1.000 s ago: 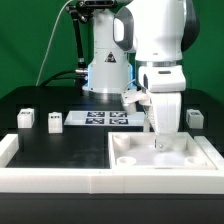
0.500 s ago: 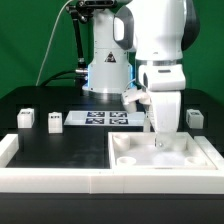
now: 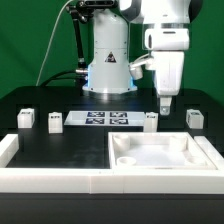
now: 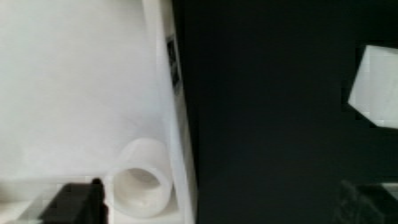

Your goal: Assemble one leg

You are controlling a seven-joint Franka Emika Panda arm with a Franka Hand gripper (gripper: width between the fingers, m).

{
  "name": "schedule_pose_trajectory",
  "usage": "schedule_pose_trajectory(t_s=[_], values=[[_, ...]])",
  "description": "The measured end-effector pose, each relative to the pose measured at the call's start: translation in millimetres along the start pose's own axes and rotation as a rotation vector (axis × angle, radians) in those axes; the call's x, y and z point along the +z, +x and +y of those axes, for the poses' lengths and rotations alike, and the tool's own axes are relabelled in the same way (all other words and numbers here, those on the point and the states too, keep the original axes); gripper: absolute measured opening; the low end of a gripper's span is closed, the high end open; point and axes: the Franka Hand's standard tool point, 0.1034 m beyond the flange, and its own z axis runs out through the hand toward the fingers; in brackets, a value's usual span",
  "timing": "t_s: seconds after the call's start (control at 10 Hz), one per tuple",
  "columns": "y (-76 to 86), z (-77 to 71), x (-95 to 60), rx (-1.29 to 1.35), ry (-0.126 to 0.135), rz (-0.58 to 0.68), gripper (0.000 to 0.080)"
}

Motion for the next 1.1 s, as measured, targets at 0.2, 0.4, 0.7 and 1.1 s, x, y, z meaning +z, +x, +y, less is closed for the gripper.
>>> schedule_pose_trajectory(t_s=[0.2,0.4,0.7,1.1], values=[[-1.3,-0.4,2.4,0.032,0.005,0.0,0.0649],[-0.8,-0.5,2.4,0.206,0.005,0.0,0.0649],[-2.1,-23.0,8.4,0.702,0.015,0.032,0.0649],[43.5,-49.4,7.6,1.167,0.04,0.052,0.0649]])
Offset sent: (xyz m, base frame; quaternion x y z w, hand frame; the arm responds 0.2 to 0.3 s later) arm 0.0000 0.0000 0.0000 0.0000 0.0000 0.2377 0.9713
